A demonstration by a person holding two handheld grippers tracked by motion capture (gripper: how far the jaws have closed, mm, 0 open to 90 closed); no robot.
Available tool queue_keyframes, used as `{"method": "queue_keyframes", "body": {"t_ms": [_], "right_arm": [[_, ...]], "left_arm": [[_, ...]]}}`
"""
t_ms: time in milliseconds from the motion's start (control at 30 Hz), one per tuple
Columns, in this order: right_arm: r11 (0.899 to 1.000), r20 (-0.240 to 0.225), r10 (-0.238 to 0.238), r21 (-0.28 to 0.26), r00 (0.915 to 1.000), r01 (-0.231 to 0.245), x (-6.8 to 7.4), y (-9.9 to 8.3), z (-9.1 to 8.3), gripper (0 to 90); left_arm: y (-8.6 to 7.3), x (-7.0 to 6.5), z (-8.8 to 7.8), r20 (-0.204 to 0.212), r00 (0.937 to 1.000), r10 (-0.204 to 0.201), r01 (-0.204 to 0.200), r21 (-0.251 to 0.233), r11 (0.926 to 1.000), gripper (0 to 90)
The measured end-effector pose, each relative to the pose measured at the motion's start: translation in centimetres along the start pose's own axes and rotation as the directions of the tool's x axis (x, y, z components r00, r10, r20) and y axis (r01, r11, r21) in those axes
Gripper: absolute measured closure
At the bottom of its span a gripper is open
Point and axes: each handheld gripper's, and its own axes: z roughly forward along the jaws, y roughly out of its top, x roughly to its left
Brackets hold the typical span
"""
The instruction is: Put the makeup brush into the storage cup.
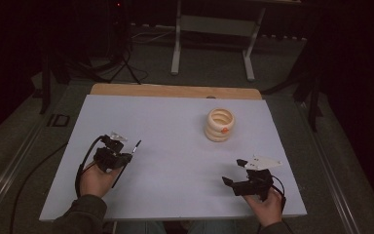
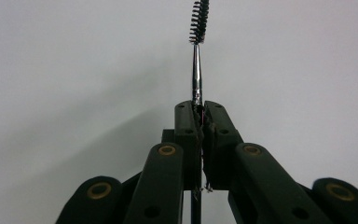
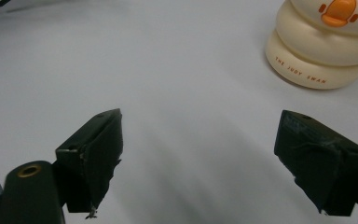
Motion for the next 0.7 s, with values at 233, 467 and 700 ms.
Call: {"method": "queue_keyframes", "body": {"t_ms": [233, 467, 700], "right_arm": [[1.000, -0.035, 0.007, -0.016, 0.9993, -0.008, 0.3, 0.4, 0.1, 15.2], [1.000, -0.079, -0.012, -0.019, 0.9968, 0.011, 0.5, 1.7, 0.2, 15.2], [0.999, -0.138, -0.021, -0.047, 0.9901, 0.015, 1.1, 3.5, 0.3, 15.2]], "left_arm": [[0.3, -0.7, -1.2, 0.041, 0.9986, 0.034, -0.031, -0.071, 0.9970, 86.3], [0.3, -1.3, -1.7, 0.074, 0.9954, 0.060, -0.049, -0.144, 0.9883, 86.2], [0.6, -2.4, -1.9, 0.132, 0.9849, 0.112, -0.082, -0.212, 0.9738, 86.2]]}}
